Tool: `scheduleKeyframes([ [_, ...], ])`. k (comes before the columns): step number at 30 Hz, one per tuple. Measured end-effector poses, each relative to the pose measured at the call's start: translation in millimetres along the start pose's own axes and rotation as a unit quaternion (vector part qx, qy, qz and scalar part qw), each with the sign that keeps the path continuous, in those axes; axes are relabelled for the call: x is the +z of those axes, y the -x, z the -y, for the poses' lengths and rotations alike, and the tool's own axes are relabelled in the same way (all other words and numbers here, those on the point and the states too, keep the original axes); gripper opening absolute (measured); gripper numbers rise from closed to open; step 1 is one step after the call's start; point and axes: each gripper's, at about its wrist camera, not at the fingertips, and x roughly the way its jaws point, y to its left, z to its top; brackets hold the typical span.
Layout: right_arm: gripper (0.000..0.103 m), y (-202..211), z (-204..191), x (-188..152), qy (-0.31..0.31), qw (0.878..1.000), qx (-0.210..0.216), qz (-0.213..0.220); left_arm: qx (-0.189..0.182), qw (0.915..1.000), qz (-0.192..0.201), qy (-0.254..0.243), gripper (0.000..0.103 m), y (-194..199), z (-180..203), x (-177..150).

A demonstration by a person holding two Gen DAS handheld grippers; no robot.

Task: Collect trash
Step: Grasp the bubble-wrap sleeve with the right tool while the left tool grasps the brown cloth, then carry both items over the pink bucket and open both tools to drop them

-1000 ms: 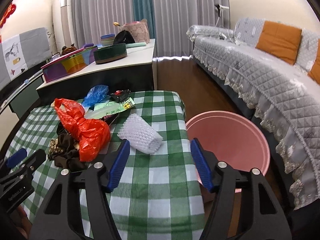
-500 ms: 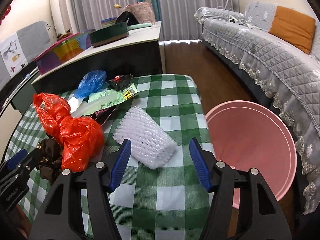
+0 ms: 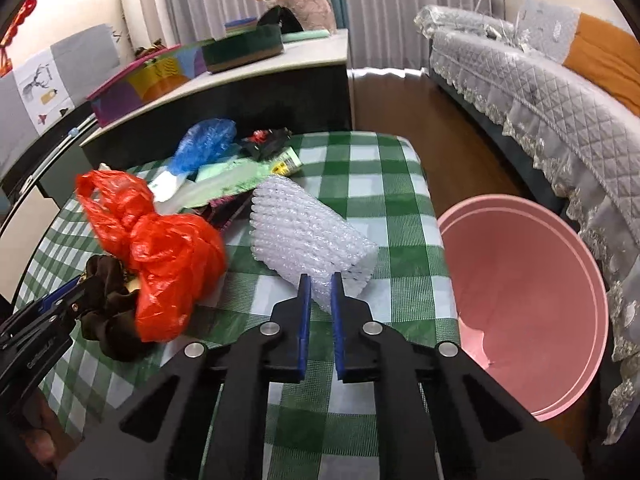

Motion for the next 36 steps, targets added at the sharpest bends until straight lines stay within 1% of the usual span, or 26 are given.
scheduleKeyframes([
  [6,0.009,20.5,-3.7,0.4,0.008,1.0,0.001,0.023,0.007,0.9996,0.026,-0.006,0.023,20.5,-0.9,3.2],
  [17,0.009,66.8,1.4,-2.0,0.009,0.998,-0.017,0.065,-0.002,0.9981,0.06,-0.012,0.023,53.3,1.6,5.4],
  [24,0.009,90.0,12.4,-4.5,0.004,0.996,-0.027,0.084,-0.013,0.9963,0.08,-0.029,0.023,71.9,16.4,2.5],
  [31,0.009,111.6,26.7,-5.9,-0.006,0.994,-0.038,0.106,-0.025,0.9951,0.087,-0.04,0.023,80.4,29.8,0.0],
  [36,0.009,122.1,39.8,-8.3,-0.012,0.992,-0.052,0.113,-0.043,0.9934,0.094,-0.05,0.023,84.6,45.8,0.1],
])
